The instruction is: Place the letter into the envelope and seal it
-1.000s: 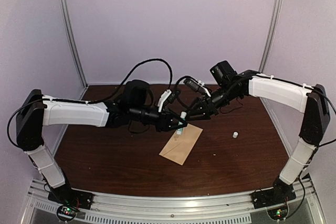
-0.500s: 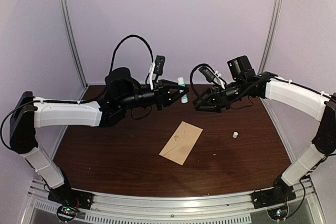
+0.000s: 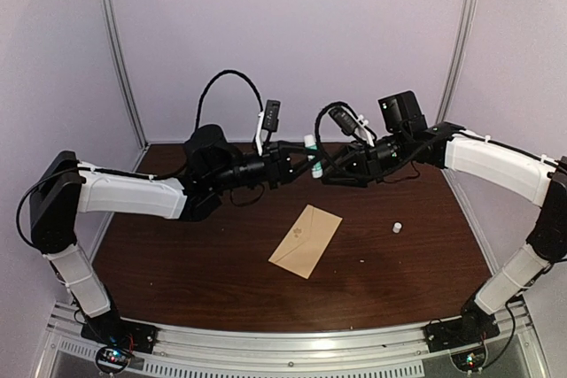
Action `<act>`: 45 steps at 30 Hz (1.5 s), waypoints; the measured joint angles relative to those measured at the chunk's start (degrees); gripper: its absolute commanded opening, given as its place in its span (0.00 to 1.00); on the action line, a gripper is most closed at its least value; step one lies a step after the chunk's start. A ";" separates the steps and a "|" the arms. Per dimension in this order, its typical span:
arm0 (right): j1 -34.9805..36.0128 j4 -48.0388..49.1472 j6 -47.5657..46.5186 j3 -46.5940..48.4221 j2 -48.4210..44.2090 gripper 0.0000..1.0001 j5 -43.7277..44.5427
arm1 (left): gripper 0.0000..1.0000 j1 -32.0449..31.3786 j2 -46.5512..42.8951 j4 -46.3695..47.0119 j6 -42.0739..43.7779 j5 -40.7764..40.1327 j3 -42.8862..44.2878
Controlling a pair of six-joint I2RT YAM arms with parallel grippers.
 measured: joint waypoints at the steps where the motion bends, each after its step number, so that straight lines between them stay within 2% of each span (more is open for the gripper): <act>1: 0.00 0.28 0.42 0.00 0.00 0.40 -0.07 | 0.00 0.00 0.00 0.37 -0.20 0.02 -0.07; 14: 0.00 2.51 3.15 0.00 0.68 0.21 0.02 | 0.00 0.00 0.04 0.59 -1.14 0.02 -0.11; 20: 0.15 2.54 3.45 0.04 0.87 0.09 2.25 | 0.00 0.13 0.24 0.07 -1.07 -0.63 -0.11; 21: 0.20 2.14 3.21 0.24 0.87 0.05 3.41 | 0.00 0.17 0.42 -0.13 -0.98 -1.27 -0.11; 24: 0.33 -0.44 2.40 1.66 0.87 0.03 10.27 | 0.00 0.07 1.16 -1.36 -0.24 -5.53 0.11; 28: 1.79 -3.43 1.14 4.31 0.50 0.00 29.64 | 0.00 -2.01 3.08 -5.90 1.36 -21.79 2.73; 31: 3.28 -4.94 0.46 5.60 0.09 0.07 41.75 | 0.00 -5.05 6.25 -8.57 1.53 -36.02 7.15; 33: 3.89 -5.84 0.42 5.79 -0.50 0.25 47.08 | 0.00 -6.45 8.39 -8.35 1.18 -41.40 9.35; 34: 4.00 -6.19 0.59 5.77 -0.83 0.38 48.37 | 0.00 -6.82 9.05 -8.02 1.01 -42.71 9.92; 35: 3.96 -6.47 0.66 5.68 -1.09 0.46 48.72 | 0.00 -7.15 9.44 -7.58 0.87 -43.80 10.14; 36: 3.74 -6.58 1.01 5.57 -1.31 0.49 48.68 | 0.00 -7.41 9.46 -7.39 1.11 -44.57 10.08; 40: -0.26 -7.08 -0.90 5.22 -4.44 0.53 43.30 | 0.00 -7.67 8.11 -7.43 4.61 -43.93 6.86; 45: -4.48 -9.81 -7.04 4.24 -9.38 0.53 31.19 | 0.00 -4.17 3.28 -9.03 10.16 -30.03 2.75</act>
